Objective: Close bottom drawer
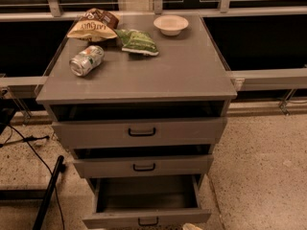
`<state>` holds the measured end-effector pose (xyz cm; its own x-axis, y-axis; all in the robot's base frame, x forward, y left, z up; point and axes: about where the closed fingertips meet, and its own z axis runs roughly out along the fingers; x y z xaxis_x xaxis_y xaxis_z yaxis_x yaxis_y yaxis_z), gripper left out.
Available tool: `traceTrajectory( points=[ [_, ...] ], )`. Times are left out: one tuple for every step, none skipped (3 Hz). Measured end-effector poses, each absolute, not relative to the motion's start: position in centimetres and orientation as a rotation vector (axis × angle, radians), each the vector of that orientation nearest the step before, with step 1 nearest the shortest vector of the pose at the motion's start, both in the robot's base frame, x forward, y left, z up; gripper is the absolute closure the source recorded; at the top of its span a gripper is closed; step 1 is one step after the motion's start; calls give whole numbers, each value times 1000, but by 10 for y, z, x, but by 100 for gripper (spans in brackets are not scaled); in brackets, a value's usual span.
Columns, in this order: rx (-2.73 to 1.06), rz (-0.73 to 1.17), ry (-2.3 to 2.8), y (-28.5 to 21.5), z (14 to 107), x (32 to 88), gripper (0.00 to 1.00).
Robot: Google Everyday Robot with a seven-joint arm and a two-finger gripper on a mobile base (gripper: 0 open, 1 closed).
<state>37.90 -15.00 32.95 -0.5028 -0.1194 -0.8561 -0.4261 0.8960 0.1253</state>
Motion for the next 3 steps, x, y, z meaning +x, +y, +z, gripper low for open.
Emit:
traceTrajectory(
  points=[
    [-509, 321, 2042, -154, 296, 388, 100],
    [-603, 280, 2002, -161, 270, 398, 100],
    [-785, 268, 2015, -173, 226, 413, 100]
  ],
)
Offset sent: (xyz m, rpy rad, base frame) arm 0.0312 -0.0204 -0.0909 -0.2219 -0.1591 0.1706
